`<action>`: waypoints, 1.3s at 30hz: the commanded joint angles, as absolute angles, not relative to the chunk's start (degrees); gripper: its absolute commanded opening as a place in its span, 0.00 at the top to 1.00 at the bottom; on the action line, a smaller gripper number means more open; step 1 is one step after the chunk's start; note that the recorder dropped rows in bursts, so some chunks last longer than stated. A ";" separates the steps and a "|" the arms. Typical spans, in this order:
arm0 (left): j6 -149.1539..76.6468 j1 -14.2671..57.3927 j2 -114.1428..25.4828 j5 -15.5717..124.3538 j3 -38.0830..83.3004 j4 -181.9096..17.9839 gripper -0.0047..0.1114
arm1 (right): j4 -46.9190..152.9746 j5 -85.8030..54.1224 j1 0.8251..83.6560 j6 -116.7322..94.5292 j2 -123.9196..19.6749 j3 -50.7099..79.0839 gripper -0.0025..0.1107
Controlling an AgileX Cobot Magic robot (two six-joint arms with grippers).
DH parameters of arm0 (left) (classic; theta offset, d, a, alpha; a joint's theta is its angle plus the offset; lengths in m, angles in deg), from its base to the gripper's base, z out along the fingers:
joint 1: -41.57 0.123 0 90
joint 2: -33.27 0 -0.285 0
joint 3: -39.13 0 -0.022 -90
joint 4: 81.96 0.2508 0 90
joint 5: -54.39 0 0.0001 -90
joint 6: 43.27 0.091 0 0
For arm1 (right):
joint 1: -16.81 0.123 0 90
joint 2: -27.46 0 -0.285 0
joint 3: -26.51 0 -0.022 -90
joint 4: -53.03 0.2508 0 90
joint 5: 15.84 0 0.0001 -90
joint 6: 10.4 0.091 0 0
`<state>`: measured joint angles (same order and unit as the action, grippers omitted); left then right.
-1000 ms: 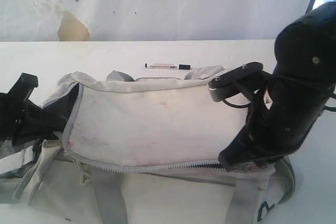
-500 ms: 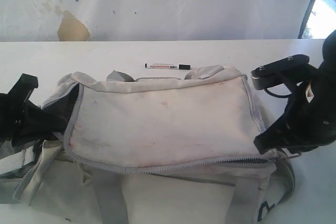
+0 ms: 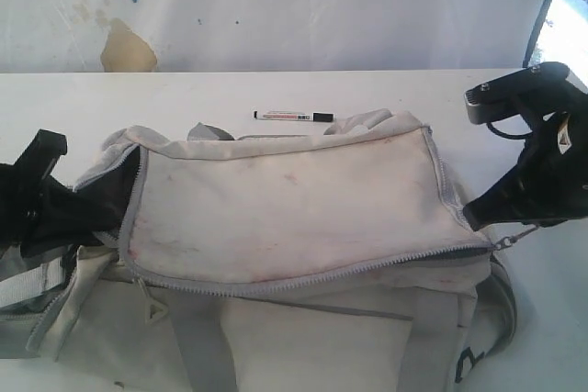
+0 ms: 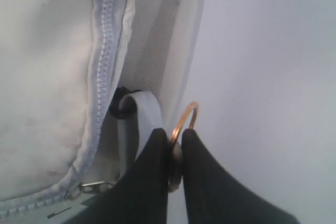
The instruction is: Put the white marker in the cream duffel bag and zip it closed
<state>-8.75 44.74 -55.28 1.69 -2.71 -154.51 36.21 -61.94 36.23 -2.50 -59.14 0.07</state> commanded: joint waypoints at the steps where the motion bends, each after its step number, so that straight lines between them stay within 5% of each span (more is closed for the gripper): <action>1: -8.80 44.91 -54.94 1.70 -2.68 -154.24 0.96 | 32.38 -58.82 35.62 -2.48 -58.79 -0.14 0.98; 16: -5.32 44.91 -54.94 -0.39 -2.68 -154.24 0.96 | 34.82 -55.44 35.62 -3.21 -60.22 -0.14 0.96; 24: 1.80 44.91 -54.94 -2.76 -2.68 -154.13 0.96 | 45.79 -54.91 35.62 -6.48 -60.22 -0.14 0.66; 27: 2.12 44.91 -54.94 -2.89 -2.68 -152.92 0.86 | 47.95 -55.67 35.62 -6.48 -60.22 -0.14 0.61; 34: 2.62 44.91 -54.94 -1.13 -2.46 -150.65 0.40 | 49.82 -58.63 35.62 -6.20 -60.22 -0.14 0.61; 39: 3.70 44.91 -54.16 -2.33 5.06 -137.41 0.33 | 50.86 -62.02 35.62 -6.11 -59.73 -0.14 0.61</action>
<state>3.30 44.83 -55.28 -1.75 2.12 -142.95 50.02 -61.10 36.02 -5.87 -60.31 0.07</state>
